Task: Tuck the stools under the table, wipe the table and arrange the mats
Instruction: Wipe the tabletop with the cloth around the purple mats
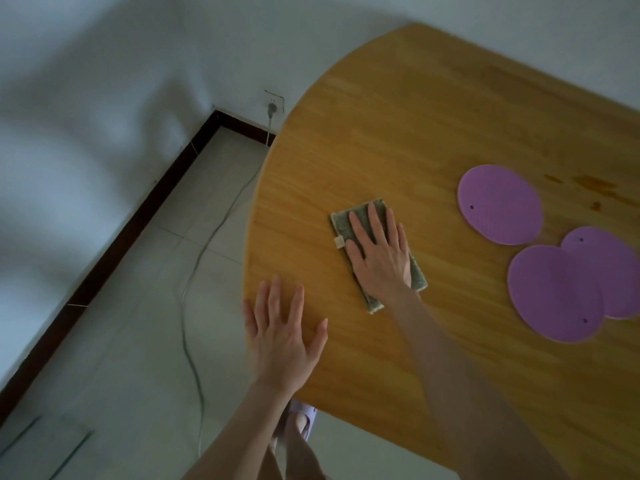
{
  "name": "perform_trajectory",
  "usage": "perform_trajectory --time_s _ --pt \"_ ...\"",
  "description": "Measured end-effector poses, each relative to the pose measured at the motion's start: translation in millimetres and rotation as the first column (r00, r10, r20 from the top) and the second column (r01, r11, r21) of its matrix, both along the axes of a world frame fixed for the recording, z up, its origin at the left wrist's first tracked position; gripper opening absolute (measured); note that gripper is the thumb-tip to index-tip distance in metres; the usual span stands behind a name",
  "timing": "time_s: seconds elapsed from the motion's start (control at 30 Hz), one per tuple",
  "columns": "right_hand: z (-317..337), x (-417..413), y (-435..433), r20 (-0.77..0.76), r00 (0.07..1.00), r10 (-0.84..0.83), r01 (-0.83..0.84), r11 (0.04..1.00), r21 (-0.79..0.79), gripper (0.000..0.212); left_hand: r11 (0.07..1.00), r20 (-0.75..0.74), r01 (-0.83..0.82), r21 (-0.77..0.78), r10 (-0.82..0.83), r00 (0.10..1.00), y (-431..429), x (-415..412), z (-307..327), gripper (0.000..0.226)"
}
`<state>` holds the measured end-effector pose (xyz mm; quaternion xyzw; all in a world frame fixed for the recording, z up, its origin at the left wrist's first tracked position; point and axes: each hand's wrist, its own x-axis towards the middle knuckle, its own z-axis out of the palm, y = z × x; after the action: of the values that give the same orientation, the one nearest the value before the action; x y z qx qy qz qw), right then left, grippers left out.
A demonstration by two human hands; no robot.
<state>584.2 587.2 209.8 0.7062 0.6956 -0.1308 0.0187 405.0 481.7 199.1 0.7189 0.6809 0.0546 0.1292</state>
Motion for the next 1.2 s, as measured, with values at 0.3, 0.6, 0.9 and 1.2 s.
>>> perform_trajectory --time_s 0.3,0.6,0.9,1.2 --pt "1.9 -80.3 11.8 -0.002 0.980 0.198 -0.198 0.980 -0.013 0.055 0.999 0.097 0.014 0.040 -0.018 0.995 -24.8 -12.6 4.1 0.066" --pt "-0.1 -70.2 -67.6 -0.011 0.953 0.304 -0.304 0.953 0.015 0.056 0.995 0.186 0.036 0.096 -0.054 0.981 -67.6 -22.0 0.8 0.061" --pt "-1.6 7.3 -138.8 0.007 0.999 -0.050 0.050 0.998 0.024 0.058 0.988 0.187 0.058 0.142 -0.084 0.979 -71.9 -22.4 -4.9 0.062" --pt "0.0 -43.9 -95.5 0.006 0.989 -0.149 0.149 0.989 -0.012 0.054 0.987 0.214 0.034 0.156 -0.067 0.974 -68.0 -24.6 -1.9 0.057"
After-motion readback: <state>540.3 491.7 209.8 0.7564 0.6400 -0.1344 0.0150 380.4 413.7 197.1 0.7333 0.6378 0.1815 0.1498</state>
